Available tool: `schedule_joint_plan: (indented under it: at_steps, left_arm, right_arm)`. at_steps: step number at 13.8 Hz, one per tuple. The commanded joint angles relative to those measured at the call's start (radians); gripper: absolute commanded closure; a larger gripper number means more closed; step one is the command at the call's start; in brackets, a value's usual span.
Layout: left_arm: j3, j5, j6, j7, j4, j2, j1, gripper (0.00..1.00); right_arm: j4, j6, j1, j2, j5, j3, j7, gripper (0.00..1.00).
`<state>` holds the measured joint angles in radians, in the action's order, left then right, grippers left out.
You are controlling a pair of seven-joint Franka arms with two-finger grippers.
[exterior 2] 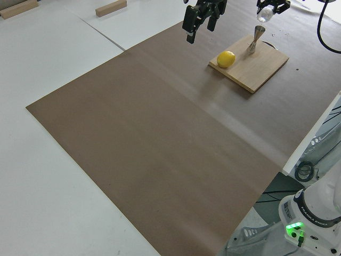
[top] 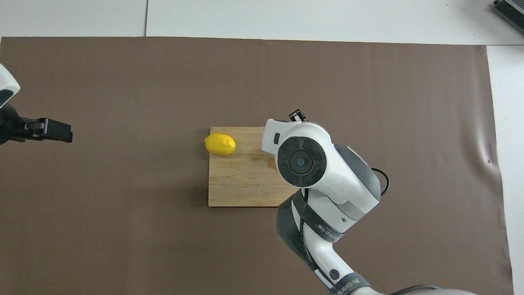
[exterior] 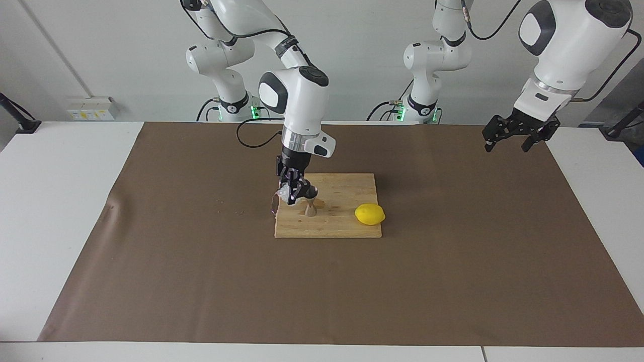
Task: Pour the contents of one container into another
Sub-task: 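Tilt the clear glass over the steel cup with the right gripper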
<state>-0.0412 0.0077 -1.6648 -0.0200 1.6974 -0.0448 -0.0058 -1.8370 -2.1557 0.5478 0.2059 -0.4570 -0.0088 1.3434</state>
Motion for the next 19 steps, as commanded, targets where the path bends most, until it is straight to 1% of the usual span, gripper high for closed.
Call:
schedule_joint_plan:
  at_steps: [1, 6, 9, 10, 11, 14, 16, 19]
  left_arm:
    - [0.001, 0.014, 0.007, 0.009, 0.028, -0.029, 0.006, 0.00]
    - [0.001, 0.014, 0.007, 0.009, 0.028, -0.029, 0.006, 0.00]
    - [0.000, 0.014, 0.007, 0.008, 0.028, -0.029, 0.006, 0.00]
    - [0.012, 0.037, -0.021, 0.009, 0.024, -0.026, 0.018, 0.00]
    - [0.029, 0.047, -0.030, 0.003, 0.013, -0.026, 0.082, 0.00]
    - [0.038, 0.048, 0.005, 0.011, 0.016, -0.029, 0.205, 0.00]
    - [0.040, 0.048, 0.002, 0.009, 0.015, -0.029, 0.227, 0.00]
    - [0.038, 0.048, 0.003, 0.009, 0.016, -0.029, 0.211, 0.00]
  right_arm:
    - [-0.018, 0.020, 0.011, -0.023, -0.045, 0.006, 0.010, 1.00]
    - [-0.030, 0.027, 0.014, -0.034, -0.075, 0.012, 0.020, 1.00]
    - [-0.031, 0.054, 0.014, -0.039, -0.097, 0.024, 0.022, 1.00]
    - [-0.031, 0.059, 0.015, -0.042, -0.097, 0.024, 0.020, 1.00]
    - [-0.031, 0.059, 0.018, -0.042, -0.097, 0.030, 0.020, 1.00]
    - [-0.031, 0.062, 0.027, -0.042, -0.098, 0.030, 0.020, 1.00]
    - [-0.031, 0.063, 0.027, -0.042, -0.098, 0.030, 0.019, 1.00]
    - [-0.031, 0.063, 0.027, -0.042, -0.098, 0.032, 0.019, 1.00]
